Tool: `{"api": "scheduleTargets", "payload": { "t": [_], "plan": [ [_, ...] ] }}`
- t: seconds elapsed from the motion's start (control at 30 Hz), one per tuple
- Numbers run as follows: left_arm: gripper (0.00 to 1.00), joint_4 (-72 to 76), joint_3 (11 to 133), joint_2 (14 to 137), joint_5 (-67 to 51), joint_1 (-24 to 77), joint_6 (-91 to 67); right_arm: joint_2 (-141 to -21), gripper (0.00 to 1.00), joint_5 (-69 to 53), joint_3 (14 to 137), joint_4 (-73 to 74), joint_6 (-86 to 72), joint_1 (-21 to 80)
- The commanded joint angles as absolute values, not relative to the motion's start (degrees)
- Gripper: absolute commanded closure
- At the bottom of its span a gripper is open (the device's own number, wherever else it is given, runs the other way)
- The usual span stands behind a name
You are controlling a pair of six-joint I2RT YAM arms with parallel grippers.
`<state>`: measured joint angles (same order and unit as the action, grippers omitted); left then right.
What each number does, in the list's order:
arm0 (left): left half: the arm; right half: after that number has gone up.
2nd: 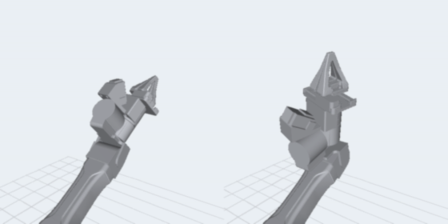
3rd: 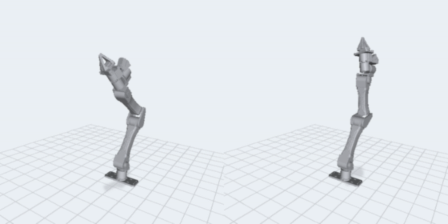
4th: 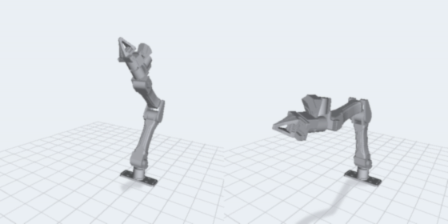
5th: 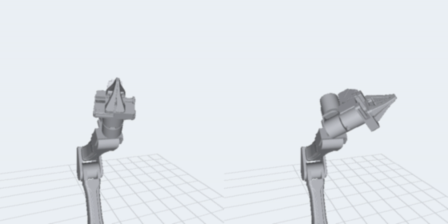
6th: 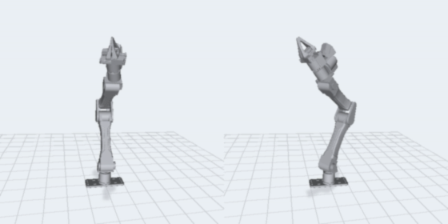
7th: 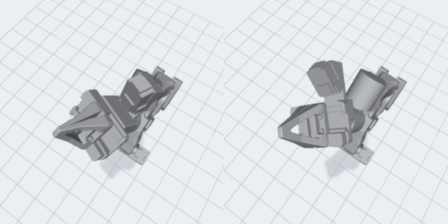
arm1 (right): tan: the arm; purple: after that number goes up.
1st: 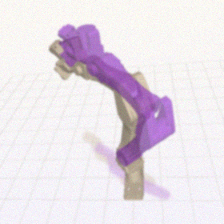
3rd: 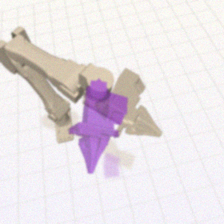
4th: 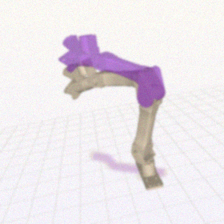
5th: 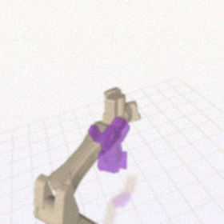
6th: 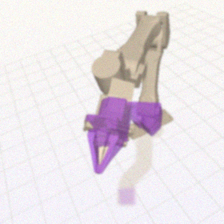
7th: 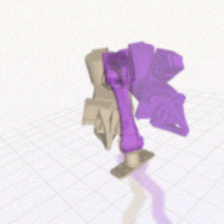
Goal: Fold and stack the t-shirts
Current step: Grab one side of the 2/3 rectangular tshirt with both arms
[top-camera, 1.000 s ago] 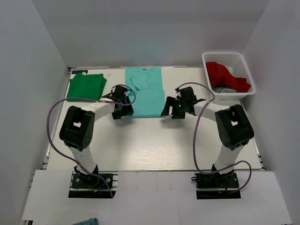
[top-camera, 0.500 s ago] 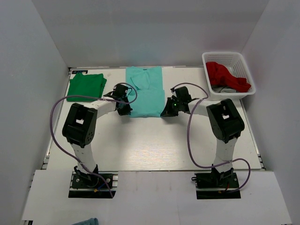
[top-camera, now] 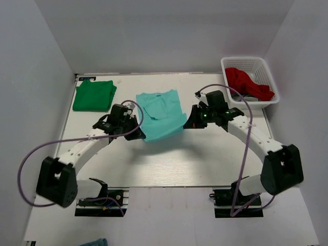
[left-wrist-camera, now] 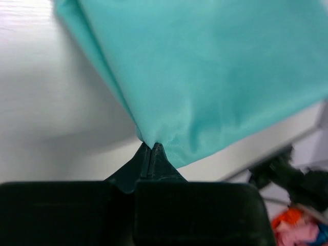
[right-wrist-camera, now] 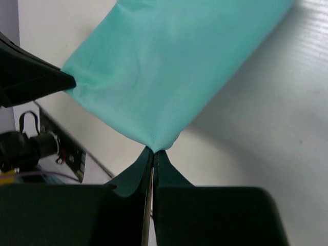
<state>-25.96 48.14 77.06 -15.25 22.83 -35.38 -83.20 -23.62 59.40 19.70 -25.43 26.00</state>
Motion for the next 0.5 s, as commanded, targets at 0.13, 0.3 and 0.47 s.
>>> {"api": "scheduleTargets", "payload": {
  "t": [0.13,0.3,0.47],
  "plan": [
    [1.00,-33.9,47.7,56.4,-26.6,24.2,-35.1,-71.3,1.00,-33.1,60.5,39.7,-17.2,25.6],
    [1.00,-38.1,48.3,54.6,-27.8,24.2,-36.3,-67.2,1.00,-34.6,61.4,43.0,-17.3,25.5],
    [1.00,-39.5,48.9,52.1,-23.9,24.2,-38.5,-66.4,1.00,-37.8,60.4,42.6,-17.6,25.4]
  ]
}}
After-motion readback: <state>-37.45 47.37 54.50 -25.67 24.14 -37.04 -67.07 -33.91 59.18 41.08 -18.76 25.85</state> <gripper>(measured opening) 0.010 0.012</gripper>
